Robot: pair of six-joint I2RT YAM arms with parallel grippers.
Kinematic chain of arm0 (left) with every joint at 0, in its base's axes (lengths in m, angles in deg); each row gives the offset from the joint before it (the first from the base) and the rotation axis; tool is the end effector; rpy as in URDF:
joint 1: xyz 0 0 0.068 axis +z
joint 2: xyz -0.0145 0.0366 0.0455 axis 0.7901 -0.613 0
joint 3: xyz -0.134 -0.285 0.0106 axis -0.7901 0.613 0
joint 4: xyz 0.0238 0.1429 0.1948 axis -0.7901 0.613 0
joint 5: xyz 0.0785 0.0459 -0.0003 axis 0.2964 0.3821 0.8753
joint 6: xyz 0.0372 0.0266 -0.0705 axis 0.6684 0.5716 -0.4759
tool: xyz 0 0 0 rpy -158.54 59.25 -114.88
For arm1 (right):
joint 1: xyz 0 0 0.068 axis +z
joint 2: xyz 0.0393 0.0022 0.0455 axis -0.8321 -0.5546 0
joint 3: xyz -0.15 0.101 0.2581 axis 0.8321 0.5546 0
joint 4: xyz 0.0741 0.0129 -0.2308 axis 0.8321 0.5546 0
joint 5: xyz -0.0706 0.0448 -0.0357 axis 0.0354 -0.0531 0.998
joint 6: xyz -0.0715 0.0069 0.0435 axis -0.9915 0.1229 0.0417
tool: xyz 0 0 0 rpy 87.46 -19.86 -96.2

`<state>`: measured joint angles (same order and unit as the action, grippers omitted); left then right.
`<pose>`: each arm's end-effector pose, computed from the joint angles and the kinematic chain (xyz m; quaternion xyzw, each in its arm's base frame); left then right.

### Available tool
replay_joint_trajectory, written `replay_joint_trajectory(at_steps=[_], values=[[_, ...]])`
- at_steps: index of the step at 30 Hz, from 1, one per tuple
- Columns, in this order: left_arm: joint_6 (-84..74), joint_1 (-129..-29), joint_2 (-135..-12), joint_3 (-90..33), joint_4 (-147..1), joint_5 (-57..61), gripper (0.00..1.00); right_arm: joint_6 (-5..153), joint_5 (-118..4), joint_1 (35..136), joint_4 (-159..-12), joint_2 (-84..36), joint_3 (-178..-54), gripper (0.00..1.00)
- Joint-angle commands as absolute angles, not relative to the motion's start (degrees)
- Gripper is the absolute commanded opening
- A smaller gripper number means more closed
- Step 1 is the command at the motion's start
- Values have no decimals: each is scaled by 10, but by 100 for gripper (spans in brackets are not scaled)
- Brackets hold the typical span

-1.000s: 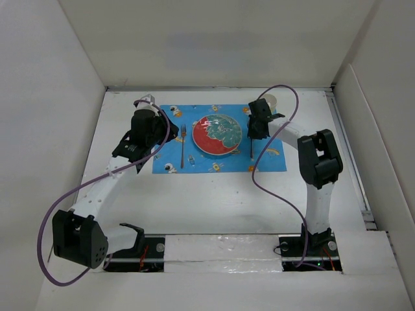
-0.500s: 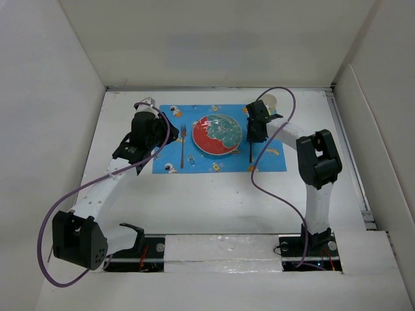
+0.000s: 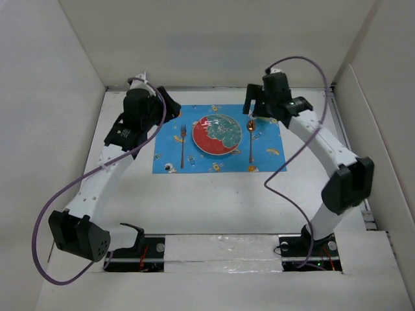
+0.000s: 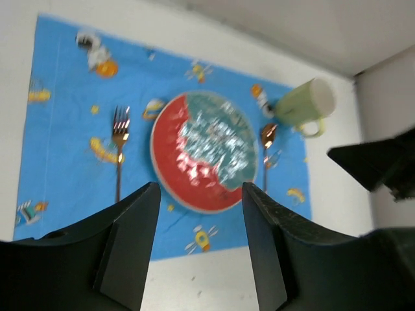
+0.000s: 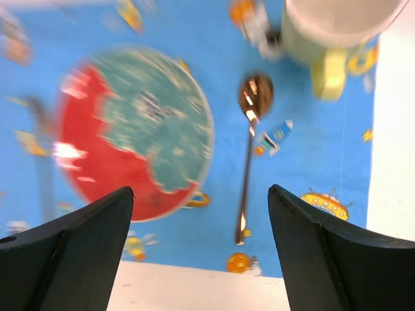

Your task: Set the dinner table for one person

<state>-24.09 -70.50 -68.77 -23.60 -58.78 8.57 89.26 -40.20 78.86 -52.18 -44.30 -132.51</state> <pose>0.2737 -0.0928 0.4118 -0.0775 0.7912 -0.2624 0.5470 0.3913 0.1500 0.3376 0.0260 0.9153 0.0829 0.3932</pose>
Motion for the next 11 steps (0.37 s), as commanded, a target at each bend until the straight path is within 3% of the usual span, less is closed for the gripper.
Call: replay_joint_trajectory(at_steps=[1, 4, 7, 11], values=[[-222, -707, -693, -365, -595, 96, 51, 913, -350, 793, -510, -302, -1378, 91], [-215, -707, -685, -429, -586, 157, 55, 942, -289, 759, -601, -168, -1318, 100], [-211, -707, -662, -427, -605, 180, 58, 966, -298, 694, -698, -62, -1210, 100], [-223, -707, -647, -366, -618, 174, 59, 979, -368, 631, -672, -69, -1170, 100]])
